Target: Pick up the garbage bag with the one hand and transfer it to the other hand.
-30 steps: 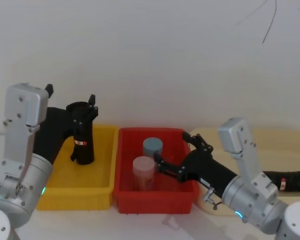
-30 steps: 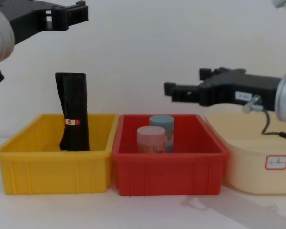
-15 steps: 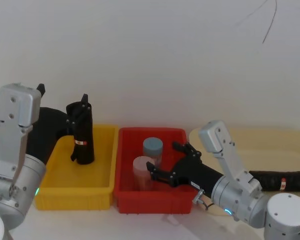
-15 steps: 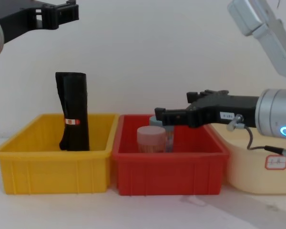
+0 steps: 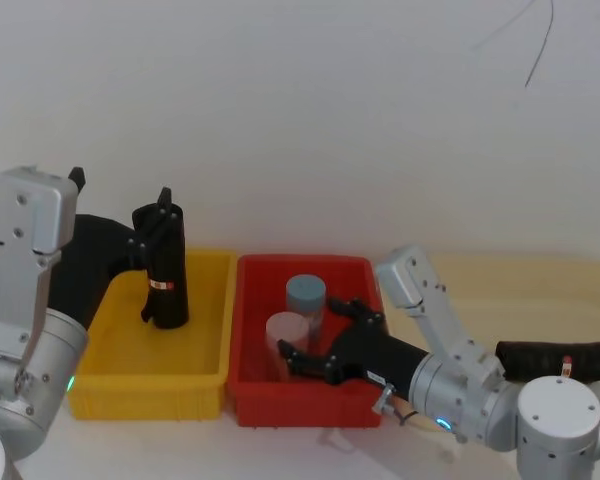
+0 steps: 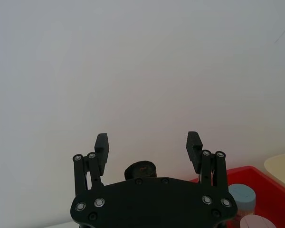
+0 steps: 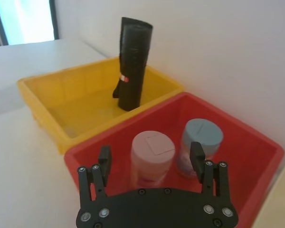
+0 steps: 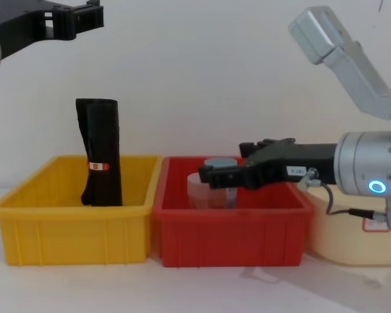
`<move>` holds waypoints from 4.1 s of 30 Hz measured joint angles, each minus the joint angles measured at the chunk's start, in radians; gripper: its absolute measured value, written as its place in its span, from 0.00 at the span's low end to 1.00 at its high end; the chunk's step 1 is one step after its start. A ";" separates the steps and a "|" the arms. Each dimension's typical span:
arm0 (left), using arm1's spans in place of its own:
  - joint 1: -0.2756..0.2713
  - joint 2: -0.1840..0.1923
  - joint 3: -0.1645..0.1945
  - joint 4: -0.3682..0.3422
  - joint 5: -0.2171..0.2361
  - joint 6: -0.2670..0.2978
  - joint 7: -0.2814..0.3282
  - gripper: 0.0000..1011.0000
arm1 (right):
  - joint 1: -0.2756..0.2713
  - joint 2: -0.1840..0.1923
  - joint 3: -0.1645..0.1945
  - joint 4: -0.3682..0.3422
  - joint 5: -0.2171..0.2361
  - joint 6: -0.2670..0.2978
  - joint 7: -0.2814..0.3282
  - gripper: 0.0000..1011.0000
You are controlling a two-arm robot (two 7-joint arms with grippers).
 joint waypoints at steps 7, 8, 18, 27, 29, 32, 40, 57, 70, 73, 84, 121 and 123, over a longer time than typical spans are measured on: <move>0.001 0.001 -0.001 -0.001 0.001 0.000 0.001 0.99 | 0.018 0.000 -0.024 0.009 0.000 0.012 0.016 0.99; 0.001 0.001 -0.001 -0.001 0.001 0.000 0.001 0.99 | 0.019 0.000 -0.026 0.010 -0.001 0.014 0.017 0.99; 0.002 0.001 -0.002 -0.002 0.001 0.000 0.001 0.99 | 0.048 -0.012 -0.047 0.036 -0.001 0.021 0.022 0.99; 0.002 0.001 -0.002 -0.002 0.001 0.000 0.001 0.99 | 0.077 -0.027 -0.059 0.074 0.001 0.021 0.018 0.99; 0.002 0.001 -0.002 -0.002 0.001 0.000 0.001 0.99 | 0.084 -0.031 -0.062 0.084 0.001 0.020 0.015 0.99; 0.002 0.001 -0.002 -0.002 0.001 0.000 0.001 0.99 | 0.092 -0.035 -0.066 0.098 0.001 0.019 0.013 0.99; 0.002 0.001 -0.002 -0.002 0.001 0.000 0.001 0.99 | 0.111 -0.044 -0.075 0.138 -0.001 0.015 0.007 0.99; 0.002 0.001 -0.002 -0.002 0.001 0.000 0.001 0.99 | 0.137 -0.064 -0.081 0.209 -0.017 0.006 0.003 0.99; 0.002 0.001 -0.002 -0.002 0.001 0.000 0.001 0.99 | 0.142 -0.078 -0.083 0.232 -0.022 0.005 0.000 0.88; 0.002 0.001 -0.002 -0.002 0.001 0.000 0.001 0.99 | 0.142 -0.080 -0.082 0.233 -0.024 0.005 -0.003 0.79; 0.002 0.001 -0.002 -0.002 0.001 0.000 0.001 0.99 | 0.134 -0.082 -0.068 0.210 -0.024 0.007 -0.017 0.66; 0.002 0.001 -0.002 -0.002 0.001 0.000 0.001 0.99 | 0.049 0.073 0.185 -0.042 0.076 -0.023 -0.134 0.66; 0.002 0.001 -0.002 -0.002 0.001 0.000 0.001 0.99 | 0.034 0.082 0.196 -0.042 0.078 -0.017 -0.140 0.66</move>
